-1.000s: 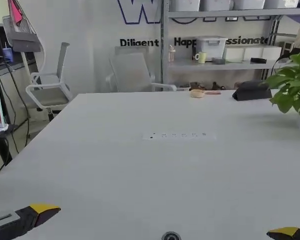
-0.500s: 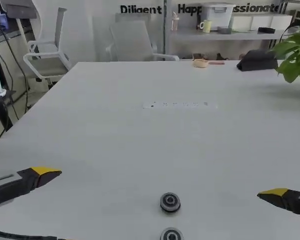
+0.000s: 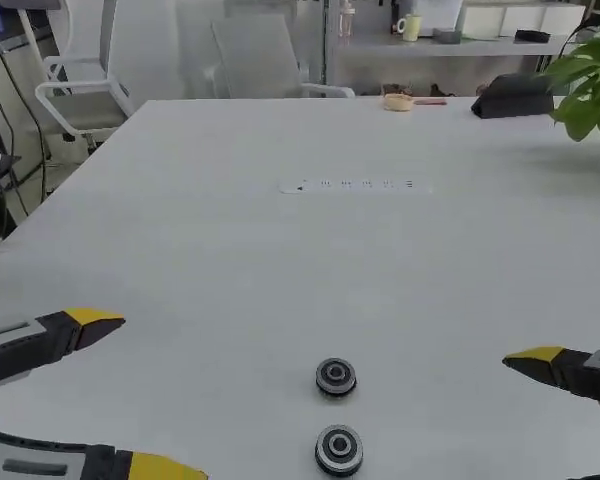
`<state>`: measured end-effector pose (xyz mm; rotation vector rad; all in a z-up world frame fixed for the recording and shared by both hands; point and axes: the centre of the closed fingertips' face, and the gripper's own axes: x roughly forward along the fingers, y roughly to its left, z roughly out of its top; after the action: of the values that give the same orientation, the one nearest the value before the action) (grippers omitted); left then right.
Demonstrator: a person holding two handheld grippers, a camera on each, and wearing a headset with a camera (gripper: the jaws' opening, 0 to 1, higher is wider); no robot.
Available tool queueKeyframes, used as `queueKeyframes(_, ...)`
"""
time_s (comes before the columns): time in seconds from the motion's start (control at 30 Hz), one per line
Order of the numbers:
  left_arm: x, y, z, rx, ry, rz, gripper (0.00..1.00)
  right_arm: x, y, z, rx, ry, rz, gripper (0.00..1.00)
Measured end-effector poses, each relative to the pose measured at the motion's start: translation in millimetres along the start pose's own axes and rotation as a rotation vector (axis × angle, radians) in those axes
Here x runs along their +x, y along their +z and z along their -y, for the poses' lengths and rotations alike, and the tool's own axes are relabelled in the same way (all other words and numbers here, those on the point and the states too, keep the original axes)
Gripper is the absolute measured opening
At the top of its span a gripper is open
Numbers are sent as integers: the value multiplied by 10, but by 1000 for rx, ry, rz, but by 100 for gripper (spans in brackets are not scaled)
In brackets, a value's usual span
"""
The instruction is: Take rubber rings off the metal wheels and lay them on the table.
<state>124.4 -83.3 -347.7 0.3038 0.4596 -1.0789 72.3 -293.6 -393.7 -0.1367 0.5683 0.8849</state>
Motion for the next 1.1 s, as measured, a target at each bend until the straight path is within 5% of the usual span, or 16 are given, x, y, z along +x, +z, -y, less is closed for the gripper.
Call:
queueKeyframes(0.77, 123, -65, -56, 33, -51, -24, 94, 203, -130, -31, -1, 31, -23, 99)
queueKeyframes(1.1, 189, -5, -108, 49, -76, -15, 93, 294, -97, -28, -10, 58, -19, 99)
